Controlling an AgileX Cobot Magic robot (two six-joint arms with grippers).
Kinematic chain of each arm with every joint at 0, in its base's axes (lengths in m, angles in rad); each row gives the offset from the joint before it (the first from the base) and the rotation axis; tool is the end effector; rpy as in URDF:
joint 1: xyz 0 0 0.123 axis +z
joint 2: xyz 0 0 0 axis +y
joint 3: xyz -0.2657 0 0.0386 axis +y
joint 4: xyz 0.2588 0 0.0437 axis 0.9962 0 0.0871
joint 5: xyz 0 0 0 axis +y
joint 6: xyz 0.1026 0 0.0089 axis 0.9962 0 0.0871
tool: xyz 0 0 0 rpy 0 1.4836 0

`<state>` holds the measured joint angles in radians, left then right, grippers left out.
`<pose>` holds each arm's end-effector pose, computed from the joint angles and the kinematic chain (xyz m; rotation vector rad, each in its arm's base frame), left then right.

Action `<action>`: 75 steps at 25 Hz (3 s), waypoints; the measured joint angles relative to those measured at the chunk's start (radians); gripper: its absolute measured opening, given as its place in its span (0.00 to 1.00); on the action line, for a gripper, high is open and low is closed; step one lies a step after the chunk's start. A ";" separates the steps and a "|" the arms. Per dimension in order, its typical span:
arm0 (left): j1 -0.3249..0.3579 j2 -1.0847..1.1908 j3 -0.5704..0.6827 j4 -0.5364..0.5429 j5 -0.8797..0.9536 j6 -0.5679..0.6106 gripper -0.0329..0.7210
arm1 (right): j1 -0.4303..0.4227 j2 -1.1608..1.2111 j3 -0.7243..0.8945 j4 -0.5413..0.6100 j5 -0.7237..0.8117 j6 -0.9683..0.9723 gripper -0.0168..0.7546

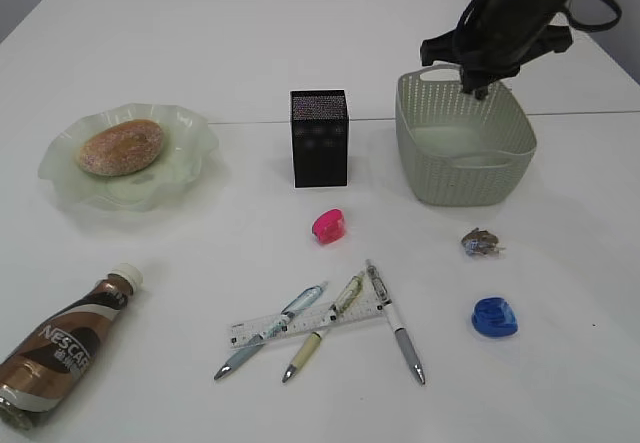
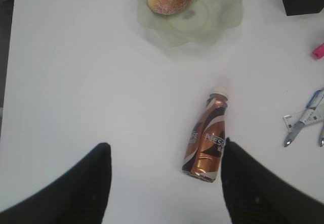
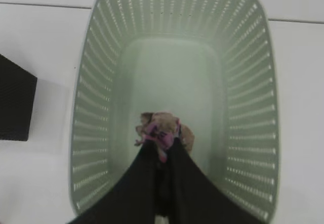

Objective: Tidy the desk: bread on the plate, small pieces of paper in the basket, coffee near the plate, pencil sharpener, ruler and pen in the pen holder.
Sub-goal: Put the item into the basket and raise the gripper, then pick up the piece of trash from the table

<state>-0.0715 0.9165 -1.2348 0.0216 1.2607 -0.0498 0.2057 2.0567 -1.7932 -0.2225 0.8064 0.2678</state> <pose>0.1683 -0.0099 0.4021 0.0250 2.4257 -0.0271 0.4702 0.0813 0.2308 -0.0550 2.5237 -0.0759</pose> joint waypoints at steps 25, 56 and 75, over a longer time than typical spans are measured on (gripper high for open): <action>0.000 0.000 0.000 0.000 0.000 0.000 0.70 | 0.000 0.191 -0.244 -0.031 0.072 0.002 0.66; 0.000 0.000 0.000 0.000 0.000 0.000 0.70 | 0.000 -0.401 0.352 0.099 0.079 -0.143 0.66; 0.000 0.000 0.000 -0.009 0.000 0.000 0.70 | 0.000 -0.426 0.974 0.108 -0.749 -0.145 0.66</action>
<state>-0.0715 0.9165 -1.2348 0.0129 1.2607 -0.0498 0.2057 1.6304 -0.8189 -0.1147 0.0570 0.1228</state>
